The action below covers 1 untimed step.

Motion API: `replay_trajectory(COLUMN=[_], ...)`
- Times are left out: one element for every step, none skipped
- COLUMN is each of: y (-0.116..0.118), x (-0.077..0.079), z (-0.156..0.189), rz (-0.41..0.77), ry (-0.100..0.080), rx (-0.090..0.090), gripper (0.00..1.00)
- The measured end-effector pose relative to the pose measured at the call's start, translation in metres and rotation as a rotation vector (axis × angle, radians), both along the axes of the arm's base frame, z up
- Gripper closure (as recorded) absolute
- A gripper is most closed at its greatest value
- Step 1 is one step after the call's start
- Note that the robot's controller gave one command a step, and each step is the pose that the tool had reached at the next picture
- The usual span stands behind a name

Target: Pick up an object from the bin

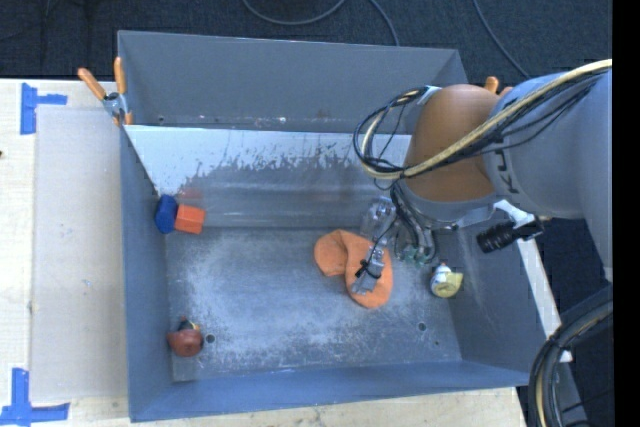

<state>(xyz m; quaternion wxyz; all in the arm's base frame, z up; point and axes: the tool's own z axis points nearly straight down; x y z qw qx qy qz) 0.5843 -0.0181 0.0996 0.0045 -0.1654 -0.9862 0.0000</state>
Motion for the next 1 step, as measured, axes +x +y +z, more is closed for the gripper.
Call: replay_trajectory(y=[0.0088], x=[-0.0027], z=[-0.0226], rz=[0.004], ry=[0.001], rx=[-0.002], gripper=[0.00])
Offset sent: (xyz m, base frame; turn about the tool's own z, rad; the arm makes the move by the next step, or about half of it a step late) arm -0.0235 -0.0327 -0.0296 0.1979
